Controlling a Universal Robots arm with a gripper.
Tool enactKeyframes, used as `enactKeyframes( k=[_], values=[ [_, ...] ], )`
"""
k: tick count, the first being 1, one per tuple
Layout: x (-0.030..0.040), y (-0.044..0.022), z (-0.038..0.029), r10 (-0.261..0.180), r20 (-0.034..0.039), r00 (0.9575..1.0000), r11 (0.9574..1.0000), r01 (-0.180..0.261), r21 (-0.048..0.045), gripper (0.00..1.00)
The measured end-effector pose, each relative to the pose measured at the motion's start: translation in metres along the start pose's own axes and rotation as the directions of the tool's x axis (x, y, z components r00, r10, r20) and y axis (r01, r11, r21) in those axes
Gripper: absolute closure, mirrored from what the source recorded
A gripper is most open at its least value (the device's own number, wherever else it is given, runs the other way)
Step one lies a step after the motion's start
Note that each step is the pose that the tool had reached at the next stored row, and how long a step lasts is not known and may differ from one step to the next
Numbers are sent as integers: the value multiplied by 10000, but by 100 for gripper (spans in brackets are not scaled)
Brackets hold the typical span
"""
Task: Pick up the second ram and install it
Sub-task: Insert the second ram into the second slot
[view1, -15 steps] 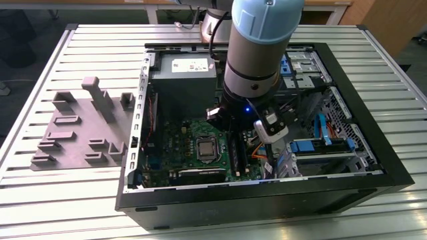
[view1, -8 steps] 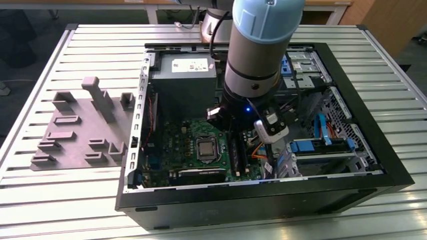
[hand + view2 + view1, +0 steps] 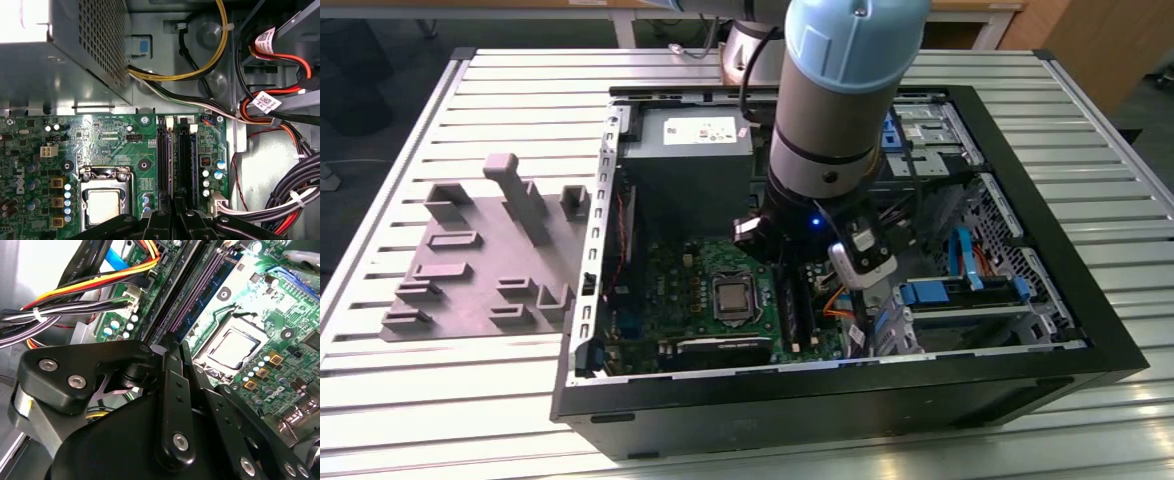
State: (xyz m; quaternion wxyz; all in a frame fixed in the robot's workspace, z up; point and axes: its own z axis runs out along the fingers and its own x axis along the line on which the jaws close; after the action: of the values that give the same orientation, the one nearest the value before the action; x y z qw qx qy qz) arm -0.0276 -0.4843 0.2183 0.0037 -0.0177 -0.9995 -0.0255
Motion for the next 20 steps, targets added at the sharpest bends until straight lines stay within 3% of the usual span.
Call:
enactKeyframes(
  k=[20],
  values=[
    [-28, -1, 28, -117, -6, 9999, 9999, 117, 0, 86]
  ],
)
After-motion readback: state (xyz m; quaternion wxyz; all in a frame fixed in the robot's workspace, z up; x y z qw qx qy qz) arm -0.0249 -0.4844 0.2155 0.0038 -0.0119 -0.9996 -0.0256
